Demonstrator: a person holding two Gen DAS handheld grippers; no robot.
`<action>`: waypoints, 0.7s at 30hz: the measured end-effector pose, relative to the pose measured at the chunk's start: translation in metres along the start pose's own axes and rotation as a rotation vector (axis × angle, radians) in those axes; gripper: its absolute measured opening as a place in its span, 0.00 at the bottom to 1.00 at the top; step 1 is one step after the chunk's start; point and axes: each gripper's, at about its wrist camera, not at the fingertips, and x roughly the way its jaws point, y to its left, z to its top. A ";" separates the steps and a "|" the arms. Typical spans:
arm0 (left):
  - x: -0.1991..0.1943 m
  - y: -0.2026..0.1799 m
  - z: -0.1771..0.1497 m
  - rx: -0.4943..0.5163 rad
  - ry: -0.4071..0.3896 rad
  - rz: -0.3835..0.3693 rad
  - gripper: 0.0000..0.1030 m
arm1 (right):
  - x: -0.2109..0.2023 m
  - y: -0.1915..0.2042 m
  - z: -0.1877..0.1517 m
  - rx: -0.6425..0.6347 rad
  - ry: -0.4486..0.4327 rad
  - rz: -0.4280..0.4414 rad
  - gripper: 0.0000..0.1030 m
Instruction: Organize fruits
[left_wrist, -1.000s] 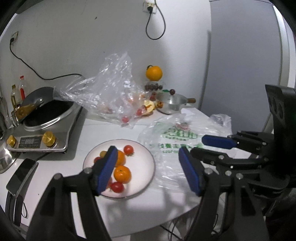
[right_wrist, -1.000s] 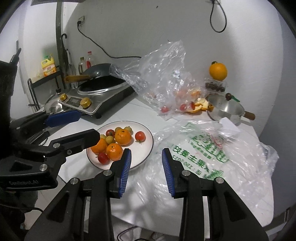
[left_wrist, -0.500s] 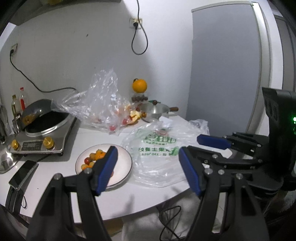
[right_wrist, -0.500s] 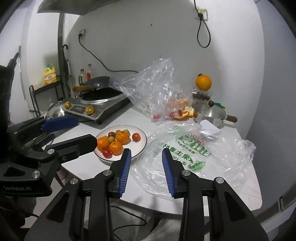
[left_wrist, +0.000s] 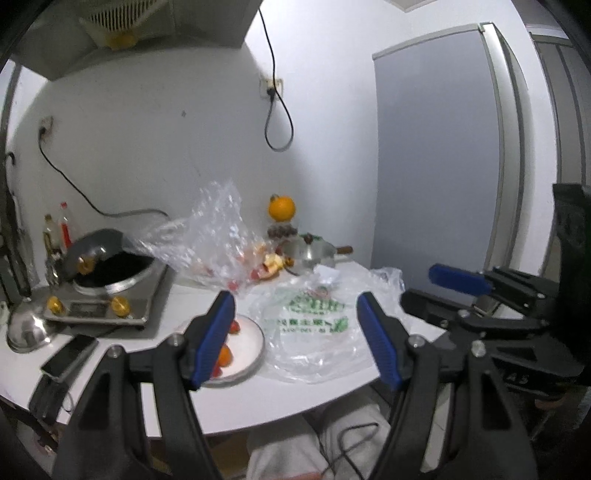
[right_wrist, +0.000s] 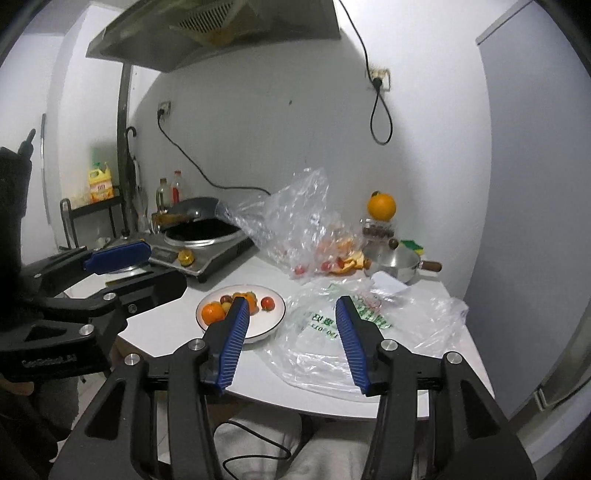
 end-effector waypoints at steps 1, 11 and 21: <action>-0.006 -0.002 0.003 0.005 -0.020 0.015 0.68 | -0.006 0.001 0.002 -0.004 -0.013 -0.004 0.50; -0.039 -0.018 0.030 0.061 -0.102 0.035 0.69 | -0.050 0.002 0.020 -0.007 -0.123 -0.025 0.50; -0.074 -0.026 0.058 0.079 -0.238 0.064 0.93 | -0.088 -0.001 0.044 -0.037 -0.226 -0.061 0.62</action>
